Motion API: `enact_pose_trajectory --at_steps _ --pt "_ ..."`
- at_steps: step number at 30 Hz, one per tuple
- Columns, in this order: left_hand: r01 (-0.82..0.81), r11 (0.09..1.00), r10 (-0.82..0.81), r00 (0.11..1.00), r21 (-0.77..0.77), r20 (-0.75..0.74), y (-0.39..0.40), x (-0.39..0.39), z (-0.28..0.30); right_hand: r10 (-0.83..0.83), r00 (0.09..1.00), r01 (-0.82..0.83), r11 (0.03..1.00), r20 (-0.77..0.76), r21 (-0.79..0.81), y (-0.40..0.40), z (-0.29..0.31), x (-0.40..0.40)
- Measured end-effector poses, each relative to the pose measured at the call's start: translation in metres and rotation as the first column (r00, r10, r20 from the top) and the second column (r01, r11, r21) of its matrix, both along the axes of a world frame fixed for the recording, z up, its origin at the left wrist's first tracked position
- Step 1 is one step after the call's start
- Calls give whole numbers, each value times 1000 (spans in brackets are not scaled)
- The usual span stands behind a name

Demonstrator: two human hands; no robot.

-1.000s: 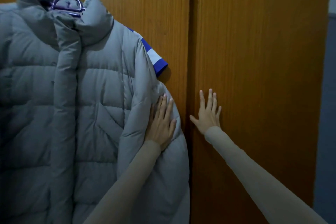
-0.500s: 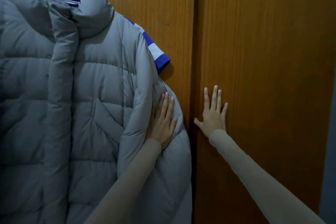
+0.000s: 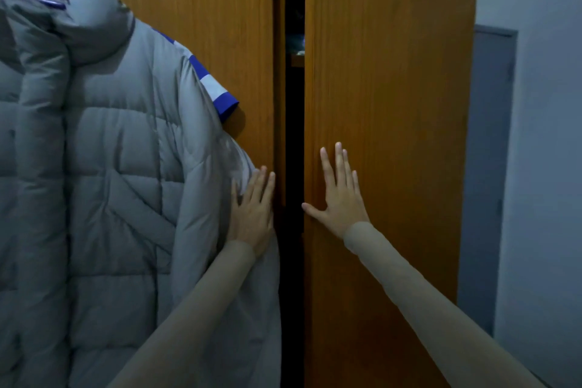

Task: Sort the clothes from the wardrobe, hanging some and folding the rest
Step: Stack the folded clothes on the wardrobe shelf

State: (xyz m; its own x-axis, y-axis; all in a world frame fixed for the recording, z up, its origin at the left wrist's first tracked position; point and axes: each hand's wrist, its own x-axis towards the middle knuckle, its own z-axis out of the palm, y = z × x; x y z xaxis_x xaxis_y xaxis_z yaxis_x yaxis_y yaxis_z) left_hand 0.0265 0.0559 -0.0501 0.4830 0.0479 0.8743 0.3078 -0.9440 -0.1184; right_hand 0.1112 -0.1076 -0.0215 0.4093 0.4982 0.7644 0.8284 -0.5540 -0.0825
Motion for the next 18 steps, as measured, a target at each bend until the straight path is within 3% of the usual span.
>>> enact_pose_trajectory --at_steps 2,4,8,11,18 --pt "234 969 -236 972 -76 -16 -24 -9 14 47 999 -47 999 15 14 -18 -2 -4" --pt "415 881 -407 910 -228 84 -50 -17 37 108 994 -109 993 21 41 -37 -5 -8" --pt "652 570 -627 738 -501 247 -109 -22 80 208 978 -209 973 18 103 -82 -11 -20" --pt "718 373 -730 618 -587 292 -149 -27 95 258 966 -258 959 13 120 -119 -10 -29" --pt "740 225 -843 474 -634 254 -237 -31 89 175 978 -161 979 -110 123 -216 -14 -55"
